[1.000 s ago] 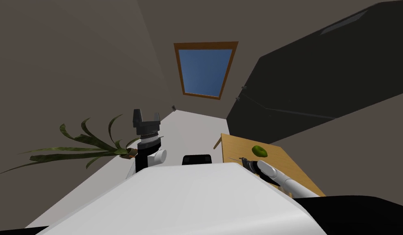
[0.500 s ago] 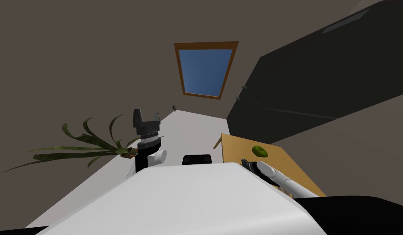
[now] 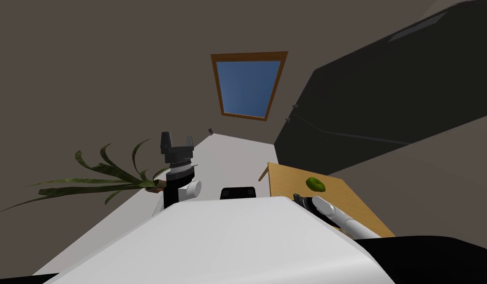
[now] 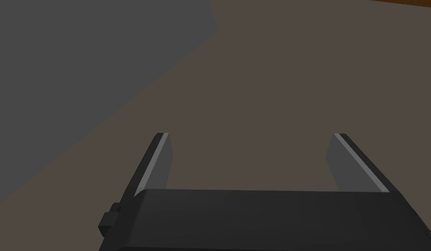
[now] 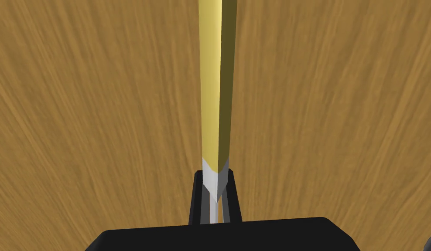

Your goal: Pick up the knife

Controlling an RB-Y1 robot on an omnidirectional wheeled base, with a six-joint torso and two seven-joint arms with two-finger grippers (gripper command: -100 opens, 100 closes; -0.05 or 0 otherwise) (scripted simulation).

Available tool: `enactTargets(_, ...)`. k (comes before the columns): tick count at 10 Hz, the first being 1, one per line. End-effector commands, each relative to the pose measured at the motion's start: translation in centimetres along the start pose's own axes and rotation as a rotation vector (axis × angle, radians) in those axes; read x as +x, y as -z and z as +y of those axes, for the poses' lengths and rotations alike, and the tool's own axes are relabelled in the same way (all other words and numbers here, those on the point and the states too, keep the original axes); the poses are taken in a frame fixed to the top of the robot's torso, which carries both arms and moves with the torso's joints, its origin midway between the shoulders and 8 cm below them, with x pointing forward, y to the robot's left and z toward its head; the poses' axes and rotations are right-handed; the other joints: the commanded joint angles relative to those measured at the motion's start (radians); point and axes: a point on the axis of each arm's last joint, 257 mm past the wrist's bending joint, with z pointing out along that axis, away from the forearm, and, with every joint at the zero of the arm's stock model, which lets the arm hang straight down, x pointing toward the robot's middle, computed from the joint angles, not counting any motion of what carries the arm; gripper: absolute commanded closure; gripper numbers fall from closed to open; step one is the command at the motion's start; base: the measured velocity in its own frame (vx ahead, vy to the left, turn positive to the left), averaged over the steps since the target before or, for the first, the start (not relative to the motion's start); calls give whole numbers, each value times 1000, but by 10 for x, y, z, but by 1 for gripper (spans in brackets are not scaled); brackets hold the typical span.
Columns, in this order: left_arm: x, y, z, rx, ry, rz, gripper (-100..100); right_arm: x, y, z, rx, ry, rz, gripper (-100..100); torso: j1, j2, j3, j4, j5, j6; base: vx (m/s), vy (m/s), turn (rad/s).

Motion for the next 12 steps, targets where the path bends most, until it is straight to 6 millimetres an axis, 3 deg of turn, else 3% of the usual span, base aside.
enactTargets(1,0,0,0,0,0,0,0,4,5,-10,26,10,6,100,0,0,0,0,0,0,38,27,-5)
enactTargets(2,0,0,0,0,0,0,0,14,1,18,-28,6,12,100,0,1,0,0,0,-1,58,31,61)
enactTargets(4,0,0,0,0,0,0,0,23,11,-8,32,20,22,100,0,0,0,-1,0,0,46,27,-6)
enactTargets(5,0,0,0,0,0,0,0,31,6,26,-30,12,21,100,-1,1,0,-1,0,-1,73,9,63)
enactTargets(8,0,0,0,0,0,0,0,42,17,0,33,23,35,100,-1,0,-1,-2,0,-2,38,19,-1)
enactTargets(9,0,0,0,0,0,0,0,48,13,32,-20,1,28,100,-1,1,0,-2,0,-2,48,21,50)
enactTargets(12,0,0,0,0,0,0,0,60,23,12,32,15,44,100,-1,0,-2,-3,0,-2,37,19,-2)
